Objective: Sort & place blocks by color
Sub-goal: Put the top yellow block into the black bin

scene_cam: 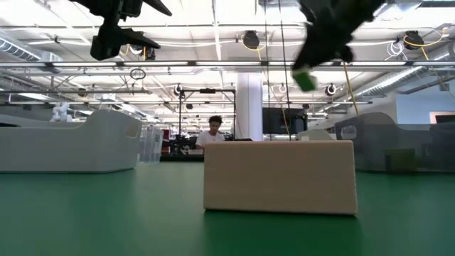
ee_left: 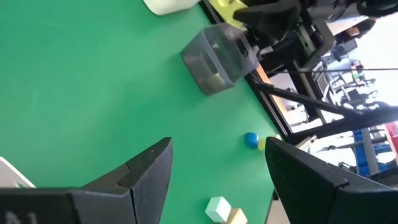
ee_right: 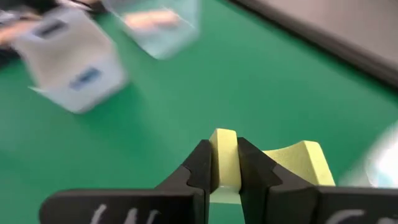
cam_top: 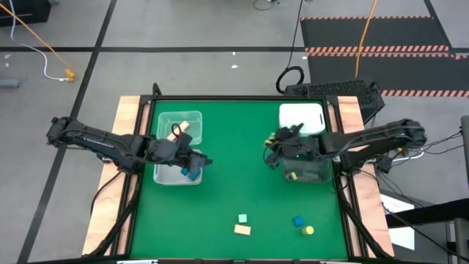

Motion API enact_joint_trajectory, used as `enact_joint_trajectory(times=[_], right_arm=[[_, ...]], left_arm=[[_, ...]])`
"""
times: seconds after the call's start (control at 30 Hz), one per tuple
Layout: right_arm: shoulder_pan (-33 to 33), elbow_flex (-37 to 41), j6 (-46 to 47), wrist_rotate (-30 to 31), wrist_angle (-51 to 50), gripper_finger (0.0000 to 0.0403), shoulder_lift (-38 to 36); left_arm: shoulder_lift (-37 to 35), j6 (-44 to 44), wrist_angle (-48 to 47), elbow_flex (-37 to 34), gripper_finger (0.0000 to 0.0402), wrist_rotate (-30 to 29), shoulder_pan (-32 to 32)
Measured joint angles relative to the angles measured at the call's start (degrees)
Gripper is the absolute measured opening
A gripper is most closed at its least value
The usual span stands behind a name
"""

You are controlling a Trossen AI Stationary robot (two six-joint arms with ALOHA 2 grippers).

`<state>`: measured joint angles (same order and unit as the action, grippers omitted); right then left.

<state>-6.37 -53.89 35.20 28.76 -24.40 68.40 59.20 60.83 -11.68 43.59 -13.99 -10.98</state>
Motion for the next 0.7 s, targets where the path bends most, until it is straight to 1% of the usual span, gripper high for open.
enact_joint_trajectory(times=[0.1, 0.23, 0.4, 0.5, 0.63, 0.7], right_arm=[[0.05, 0.0, 10.19, -0.54, -11.76, 0.0034, -2.82], [-0.25, 0.02, 22.63, -5.75, -24.98, 0.0034, -4.42], [-1.18, 0.02, 30.5, -10.61, -35.73, 0.0034, -4.7], [-1.2, 0.34, 33.0, -12.22, -39.53, 0.0034, -4.5], [-1.2, 2.98, 34.64, -14.93, -38.87, 0.0036, -4.46], [-1.2, 4.9, 35.94, -17.47, -38.21, 0.0049, -4.46]], left_arm=[[0.0, -0.23, 0.0, 0.0, 0.0255, -0.04, 0.99], [0.0, -0.24, -0.01, 0.0, 0.0255, -0.04, 1.84], [0.0, -0.71, -0.02, 0.0, 0.0255, -0.04, 2.01], [0.0, -1.2, -0.02, 0.0, 0.0255, -0.01, 2.01], [0.0, -1.87, -0.04, 0.0, 0.0255, -0.02, 2.01], [0.0, -1.88, -0.05, 0.0, 0.0255, -0.01, 2.01]])
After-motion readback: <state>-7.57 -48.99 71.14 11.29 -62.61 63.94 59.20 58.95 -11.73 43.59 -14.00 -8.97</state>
